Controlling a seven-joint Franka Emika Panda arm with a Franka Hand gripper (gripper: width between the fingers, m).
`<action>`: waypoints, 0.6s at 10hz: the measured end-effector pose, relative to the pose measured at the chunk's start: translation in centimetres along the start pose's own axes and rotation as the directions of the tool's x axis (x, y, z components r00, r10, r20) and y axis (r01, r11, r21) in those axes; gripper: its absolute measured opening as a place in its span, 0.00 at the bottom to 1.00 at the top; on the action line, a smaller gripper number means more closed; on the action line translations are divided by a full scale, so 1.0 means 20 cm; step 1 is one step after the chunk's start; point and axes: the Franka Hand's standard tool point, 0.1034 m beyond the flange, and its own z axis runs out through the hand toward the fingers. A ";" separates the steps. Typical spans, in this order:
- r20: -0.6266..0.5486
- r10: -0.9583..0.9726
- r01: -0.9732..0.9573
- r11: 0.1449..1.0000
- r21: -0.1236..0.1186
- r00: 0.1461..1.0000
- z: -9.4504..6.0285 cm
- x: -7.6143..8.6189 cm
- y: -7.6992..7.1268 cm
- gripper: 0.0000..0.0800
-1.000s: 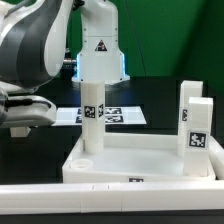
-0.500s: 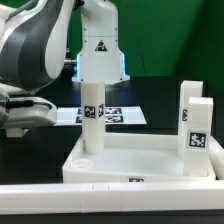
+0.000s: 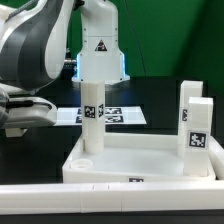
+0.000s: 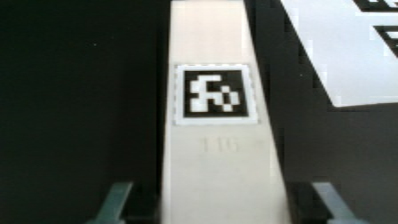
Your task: Assemble desk
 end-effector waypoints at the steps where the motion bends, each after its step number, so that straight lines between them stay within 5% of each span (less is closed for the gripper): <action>1: 0.002 -0.002 0.002 1.000 0.000 1.000 -0.01 -0.01 0.00 0.36; 4: -0.018 -0.037 0.037 0.999 -0.017 0.999 -0.31 -0.18 -0.06 0.36; 6: -0.036 -0.021 0.020 1.000 -0.019 0.999 -0.30 -0.17 -0.05 0.36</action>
Offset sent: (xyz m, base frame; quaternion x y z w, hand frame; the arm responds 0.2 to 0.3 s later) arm 0.0276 -0.0059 0.1000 -0.0367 -0.0587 -0.0173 0.9975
